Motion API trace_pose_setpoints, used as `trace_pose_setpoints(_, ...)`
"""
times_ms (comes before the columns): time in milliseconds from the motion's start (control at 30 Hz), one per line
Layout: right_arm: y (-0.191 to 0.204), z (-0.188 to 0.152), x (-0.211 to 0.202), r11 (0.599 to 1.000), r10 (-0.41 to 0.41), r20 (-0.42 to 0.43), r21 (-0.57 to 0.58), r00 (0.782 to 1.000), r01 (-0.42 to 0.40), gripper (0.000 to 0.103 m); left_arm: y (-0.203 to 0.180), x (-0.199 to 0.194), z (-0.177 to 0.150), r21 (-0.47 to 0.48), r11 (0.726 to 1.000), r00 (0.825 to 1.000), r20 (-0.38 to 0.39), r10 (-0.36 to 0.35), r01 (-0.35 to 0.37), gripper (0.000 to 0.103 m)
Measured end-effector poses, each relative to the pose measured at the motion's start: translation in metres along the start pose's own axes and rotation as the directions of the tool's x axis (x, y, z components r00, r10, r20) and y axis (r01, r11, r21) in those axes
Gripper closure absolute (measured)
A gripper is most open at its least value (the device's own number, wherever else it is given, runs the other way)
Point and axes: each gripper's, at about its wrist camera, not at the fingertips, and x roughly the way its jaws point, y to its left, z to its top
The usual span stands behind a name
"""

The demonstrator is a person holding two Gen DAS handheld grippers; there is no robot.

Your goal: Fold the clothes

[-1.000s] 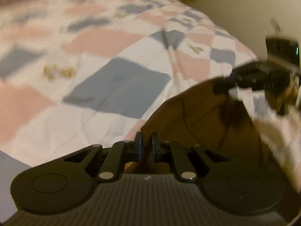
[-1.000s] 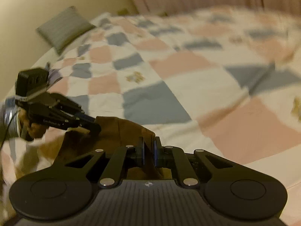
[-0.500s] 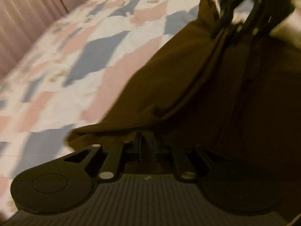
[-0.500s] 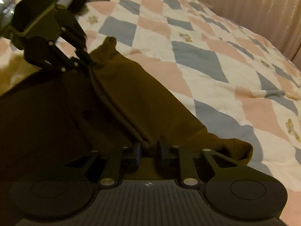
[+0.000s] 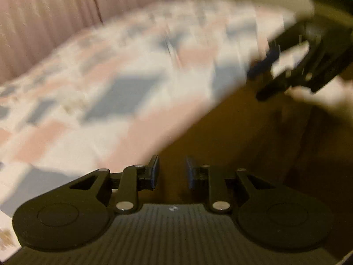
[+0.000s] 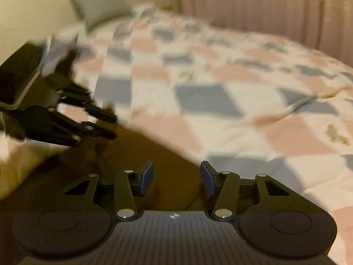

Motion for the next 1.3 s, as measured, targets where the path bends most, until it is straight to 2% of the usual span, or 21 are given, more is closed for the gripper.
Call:
trace_pose_setpoints(67, -0.002, -0.005, 0.003, 1.0, -0.018, -0.026, 0.023, 1.0, 0.018, 0.057, -0.007, 0.005, -0.013, 0.006, 1.0, 1.0, 0.004, 0.03, -0.03, 0.081)
trace_pose_setpoints(133, -0.005, -0.01, 0.006, 0.998, -0.033, -0.048, 0.05, 0.998, 0.035, 0.059, 0.003, -0.009, -0.006, -0.056, 0.998, 0.999, 0.009, 0.032, -0.032, 0.08)
trace_pose_setpoints(233, -0.016, 0.007, -0.026, 0.99, -0.059, 0.09, 0.132, 0.994, 0.047, 0.059, 0.03, -0.041, 0.008, -0.153, 0.987, 0.993, 0.103, 0.061, -0.045, 0.08)
trace_pose_setpoints(300, -0.027, 0.013, -0.03, 0.982, -0.126, 0.128, 0.158, 0.984, 0.105, 0.059, 0.046, -0.045, 0.017, -0.179, 0.98, 0.986, 0.13, 0.106, -0.082, 0.08)
trace_pose_setpoints(367, -0.037, 0.012, -0.025, 0.972, -0.189, 0.135, 0.169, 0.973, 0.165, 0.058, 0.058, -0.033, 0.017, -0.179, 0.975, 0.982, 0.108, 0.153, -0.132, 0.078)
trace_pose_setpoints(433, -0.047, -0.004, -0.01, 0.966, -0.215, 0.084, 0.166, 0.973, 0.199, 0.061, 0.069, -0.011, 0.001, -0.209, 0.963, 0.984, 0.026, 0.178, -0.169, 0.079)
trace_pose_setpoints(500, -0.056, -0.028, 0.0, 0.961, -0.21, 0.046, 0.192, 0.977, 0.197, 0.067, 0.077, 0.007, -0.024, -0.247, 0.951, 0.983, -0.05, 0.177, -0.184, 0.078)
trace_pose_setpoints(567, -0.07, -0.047, -0.002, 0.949, -0.197, 0.053, 0.261, 0.979, 0.176, 0.069, 0.083, 0.007, -0.042, -0.295, 0.941, 0.986, -0.04, 0.16, -0.165, 0.079)
trace_pose_setpoints(600, -0.08, -0.053, -0.006, 0.93, -0.172, 0.068, 0.341, 0.983, 0.139, 0.069, 0.087, 0.004, -0.043, -0.325, 0.932, 0.987, -0.035, 0.156, -0.159, 0.079)
trace_pose_setpoints(667, -0.097, -0.061, -0.014, 0.863, -0.17, 0.089, 0.495, 0.981, 0.105, 0.069, 0.094, -0.003, -0.046, -0.379, 0.912, 0.987, -0.03, 0.159, -0.159, 0.079)
trace_pose_setpoints(733, -0.117, -0.066, -0.021, 0.758, -0.215, 0.069, 0.641, 0.974, 0.122, 0.065, 0.102, -0.011, -0.047, -0.423, 0.881, 0.977, -0.053, 0.208, -0.21, 0.079)
trace_pose_setpoints(800, -0.13, -0.064, -0.033, 0.675, -0.267, 0.071, 0.726, 0.961, 0.134, 0.068, 0.114, -0.018, -0.047, -0.493, 0.842, 0.974, -0.063, 0.219, -0.221, 0.08)
trace_pose_setpoints(833, -0.125, -0.056, -0.036, 0.711, -0.279, 0.092, 0.689, 0.956, 0.141, 0.068, 0.117, -0.022, -0.044, -0.51, 0.832, 0.974, -0.054, 0.222, -0.218, 0.082)
trace_pose_setpoints(900, -0.113, -0.037, -0.038, 0.795, -0.266, 0.144, 0.592, 0.953, 0.133, 0.068, 0.112, -0.03, -0.032, -0.489, 0.853, 0.976, 0.01, 0.218, -0.185, 0.082)
trace_pose_setpoints(967, -0.098, -0.017, -0.02, 0.875, -0.19, 0.122, 0.471, 0.974, 0.112, 0.068, 0.103, -0.028, -0.018, -0.44, 0.886, 0.981, 0.052, 0.187, -0.146, 0.079)
trace_pose_setpoints(1033, -0.094, -0.012, 0.005, 0.909, -0.141, 0.029, 0.4, 0.99, 0.118, 0.072, 0.095, -0.012, -0.012, -0.384, 0.915, 0.988, 0.042, 0.149, -0.122, 0.077)
trace_pose_setpoints(1100, -0.105, -0.026, 0.018, 0.899, -0.13, -0.041, 0.417, 0.991, 0.136, 0.083, 0.097, 0.01, -0.021, -0.356, 0.922, 0.989, -0.043, 0.143, -0.149, 0.076)
trace_pose_setpoints(1133, -0.114, -0.034, 0.017, 0.876, -0.126, -0.042, 0.465, 0.991, 0.131, 0.084, 0.098, 0.019, -0.027, -0.351, 0.922, 0.986, -0.081, 0.144, -0.164, 0.076)
trace_pose_setpoints(1167, -0.124, -0.043, 0.014, 0.848, -0.122, -0.04, 0.514, 0.992, 0.125, 0.083, 0.104, 0.02, -0.038, -0.375, 0.91, 0.984, -0.104, 0.147, -0.175, 0.074)
trace_pose_setpoints(1233, -0.141, -0.051, 0.003, 0.806, -0.114, -0.044, 0.58, 0.992, 0.119, 0.079, 0.121, 0.005, -0.05, -0.472, 0.868, 0.988, -0.099, 0.123, -0.155, 0.067)
trace_pose_setpoints(1300, -0.15, -0.053, -0.01, 0.784, -0.096, -0.033, 0.613, 0.995, 0.096, 0.074, 0.131, -0.017, -0.054, -0.539, 0.83, 0.989, -0.08, 0.122, -0.146, 0.066)
